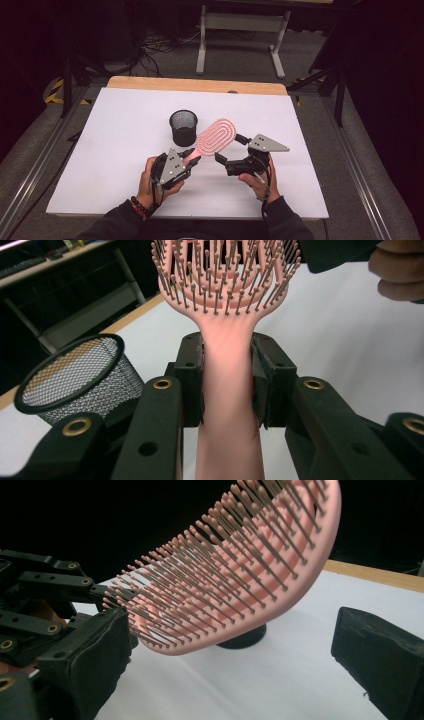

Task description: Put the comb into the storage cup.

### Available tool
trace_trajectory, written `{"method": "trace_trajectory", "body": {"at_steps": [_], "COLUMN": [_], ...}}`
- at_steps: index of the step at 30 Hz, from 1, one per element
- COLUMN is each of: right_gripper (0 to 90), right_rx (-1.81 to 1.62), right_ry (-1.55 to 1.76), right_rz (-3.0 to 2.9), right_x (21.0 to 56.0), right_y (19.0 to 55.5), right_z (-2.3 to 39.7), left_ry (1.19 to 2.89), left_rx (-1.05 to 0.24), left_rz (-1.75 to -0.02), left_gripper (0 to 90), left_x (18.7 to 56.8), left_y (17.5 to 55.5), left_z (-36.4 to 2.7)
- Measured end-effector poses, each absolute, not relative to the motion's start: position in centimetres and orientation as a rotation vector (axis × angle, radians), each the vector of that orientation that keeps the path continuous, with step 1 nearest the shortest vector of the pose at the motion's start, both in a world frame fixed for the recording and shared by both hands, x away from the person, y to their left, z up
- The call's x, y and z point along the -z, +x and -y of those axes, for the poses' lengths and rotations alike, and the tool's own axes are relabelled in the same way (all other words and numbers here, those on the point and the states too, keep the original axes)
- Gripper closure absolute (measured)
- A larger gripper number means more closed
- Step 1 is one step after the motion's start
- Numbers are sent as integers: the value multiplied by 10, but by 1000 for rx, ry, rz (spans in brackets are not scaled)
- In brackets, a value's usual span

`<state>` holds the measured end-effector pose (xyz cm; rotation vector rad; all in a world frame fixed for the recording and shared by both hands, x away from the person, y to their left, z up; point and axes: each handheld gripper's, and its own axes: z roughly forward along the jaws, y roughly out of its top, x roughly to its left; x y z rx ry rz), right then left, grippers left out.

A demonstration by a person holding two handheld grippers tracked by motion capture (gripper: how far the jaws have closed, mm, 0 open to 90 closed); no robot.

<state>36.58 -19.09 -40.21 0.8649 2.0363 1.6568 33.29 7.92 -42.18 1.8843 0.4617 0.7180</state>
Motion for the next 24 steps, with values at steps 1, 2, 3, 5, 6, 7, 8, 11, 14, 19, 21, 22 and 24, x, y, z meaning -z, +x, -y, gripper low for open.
{"method": "trace_trajectory", "body": {"at_steps": [1,2,3,5,6,7,8,11,14,19,21,22,24], "right_gripper": [34,33,33,45,45,47,50,54,61,63,46,44,47], "right_rx": [-1665,-1672,-1684,-1689,-1689,-1705,-1717,-1758,-1775,-1775,-1767,-1773,-1780], "right_ry": [861,854,849,832,832,826,817,823,834,833,827,837,833], "right_rz": [-2035,-2034,-2039,-2042,-2042,-2040,-2036,-2031,-2023,-2011,-2015,-2016,-2026], "right_x": [401,400,399,396,396,395,393,390,388,386,386,386,387], "right_y": [366,366,367,367,367,367,368,373,375,375,375,376,376], "right_z": [189,187,185,179,179,177,174,168,163,160,161,162,163], "left_ry": [1877,1867,1866,1862,1862,1855,1850,1820,1804,1790,1786,1786,1796], "left_rx": [-723,-726,-735,-732,-732,-737,-742,-744,-764,-789,-785,-785,-795], "left_rz": [-455,-444,-437,-433,-433,-435,-432,-442,-456,-457,-457,-457,-455], "left_gripper": [692,691,691,691,691,691,691,691,691,691,691,691,691], "left_x": [421,420,419,418,418,419,419,418,418,417,417,417,417], "left_y": [332,332,331,331,331,330,330,331,331,331,330,330,329], "left_z": [-80,-83,-85,-89,-89,-91,-93,-101,-104,-108,-108,-108,-106]}}
